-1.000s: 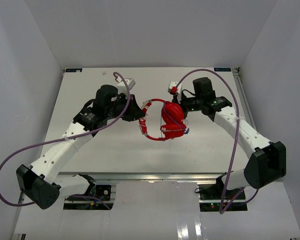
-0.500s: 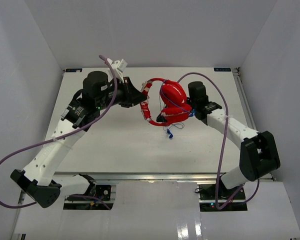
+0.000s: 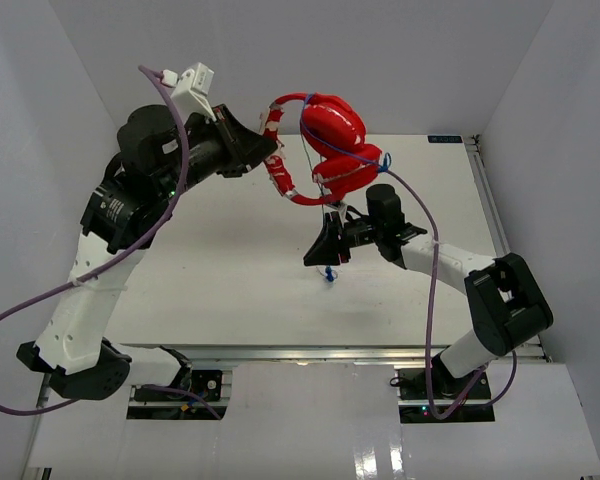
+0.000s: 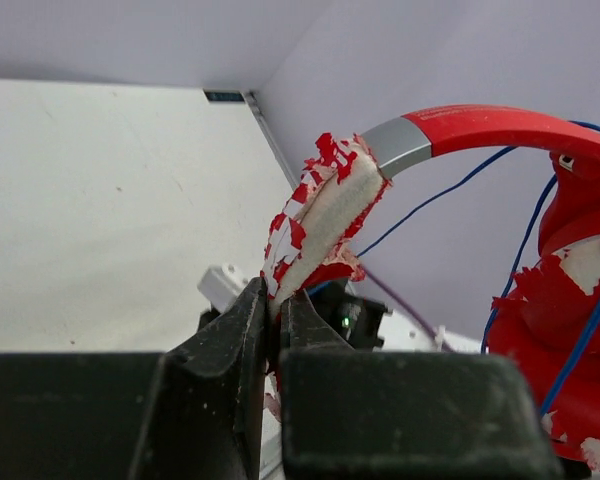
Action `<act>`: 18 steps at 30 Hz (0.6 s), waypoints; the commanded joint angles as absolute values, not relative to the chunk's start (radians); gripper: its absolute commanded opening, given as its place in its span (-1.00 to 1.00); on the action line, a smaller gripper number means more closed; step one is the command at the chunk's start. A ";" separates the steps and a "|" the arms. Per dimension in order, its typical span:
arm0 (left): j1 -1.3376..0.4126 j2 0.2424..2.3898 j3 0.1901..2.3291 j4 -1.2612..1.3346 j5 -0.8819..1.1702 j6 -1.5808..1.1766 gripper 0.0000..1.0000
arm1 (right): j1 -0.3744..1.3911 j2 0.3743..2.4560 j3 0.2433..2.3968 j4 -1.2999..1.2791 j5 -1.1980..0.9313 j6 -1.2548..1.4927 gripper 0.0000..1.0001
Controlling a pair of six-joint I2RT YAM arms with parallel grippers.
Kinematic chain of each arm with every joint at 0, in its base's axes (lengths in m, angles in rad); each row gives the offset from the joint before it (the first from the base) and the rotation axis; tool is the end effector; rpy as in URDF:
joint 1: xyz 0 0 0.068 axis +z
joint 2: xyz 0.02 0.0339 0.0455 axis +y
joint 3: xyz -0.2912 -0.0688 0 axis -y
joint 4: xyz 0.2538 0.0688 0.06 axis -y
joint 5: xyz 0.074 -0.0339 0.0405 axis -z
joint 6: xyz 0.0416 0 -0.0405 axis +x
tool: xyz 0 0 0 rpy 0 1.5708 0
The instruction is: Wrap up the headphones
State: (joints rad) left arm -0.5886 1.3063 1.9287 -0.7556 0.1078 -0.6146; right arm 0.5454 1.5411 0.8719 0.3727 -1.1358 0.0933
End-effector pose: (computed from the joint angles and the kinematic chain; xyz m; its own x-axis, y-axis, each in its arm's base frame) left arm 0.1883 -0.1311 0.5760 -0.4597 -0.3824 -0.8015 0.4597 0.6697 -0.5832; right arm 0.2670 0.2061 0.2674 -0.3381 -0.1593 -0.9275 -0.9326 -0.0751 0.3529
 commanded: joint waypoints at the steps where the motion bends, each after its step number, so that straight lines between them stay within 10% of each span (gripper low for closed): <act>1: -0.592 1.303 2.067 -0.826 -0.163 -0.667 -1.00 | 0.557 1.467 0.823 0.475 -1.173 0.092 -0.61; 18: -0.533 1.309 1.812 -0.790 -0.704 -0.431 -1.00 | 0.599 1.208 1.132 -0.498 -0.767 -0.655 -0.85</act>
